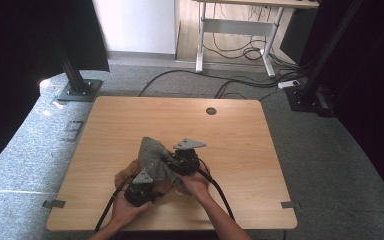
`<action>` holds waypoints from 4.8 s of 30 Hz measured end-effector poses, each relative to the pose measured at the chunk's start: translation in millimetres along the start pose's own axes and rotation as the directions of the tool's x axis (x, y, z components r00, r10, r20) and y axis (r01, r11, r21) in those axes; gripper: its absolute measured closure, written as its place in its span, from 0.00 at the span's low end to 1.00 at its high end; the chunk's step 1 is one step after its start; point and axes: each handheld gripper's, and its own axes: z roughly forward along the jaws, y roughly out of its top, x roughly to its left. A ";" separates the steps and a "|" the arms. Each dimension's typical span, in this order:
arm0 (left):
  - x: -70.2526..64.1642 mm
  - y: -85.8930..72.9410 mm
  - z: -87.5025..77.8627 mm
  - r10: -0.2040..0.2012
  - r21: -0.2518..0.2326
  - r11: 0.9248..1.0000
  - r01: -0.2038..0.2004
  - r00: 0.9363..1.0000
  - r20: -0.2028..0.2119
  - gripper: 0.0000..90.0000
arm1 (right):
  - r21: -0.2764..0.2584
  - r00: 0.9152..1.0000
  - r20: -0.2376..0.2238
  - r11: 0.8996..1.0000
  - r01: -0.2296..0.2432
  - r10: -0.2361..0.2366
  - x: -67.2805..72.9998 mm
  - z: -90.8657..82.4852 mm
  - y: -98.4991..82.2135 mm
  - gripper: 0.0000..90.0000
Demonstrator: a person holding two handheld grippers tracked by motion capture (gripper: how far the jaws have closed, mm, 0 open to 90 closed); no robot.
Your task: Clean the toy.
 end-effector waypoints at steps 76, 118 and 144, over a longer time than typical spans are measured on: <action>19.1 15.0 7.2 -0.129 0.116 0.986 0.121 0.989 0.069 0.85 | -0.111 1.000 -0.020 0.994 -0.004 0.001 -20.1 -12.5 17.2 0.89; 51.4 7.6 -58.9 -0.099 -0.108 0.990 0.087 0.988 -0.120 0.46 | -0.102 0.995 -0.070 0.992 -0.075 0.068 -32.0 -35.5 -53.5 0.90; 53.3 6.1 -41.3 -0.042 -0.017 0.999 0.040 0.988 -0.148 0.73 | -0.122 0.996 -0.090 0.992 -0.041 0.030 -24.1 -29.7 -12.0 0.89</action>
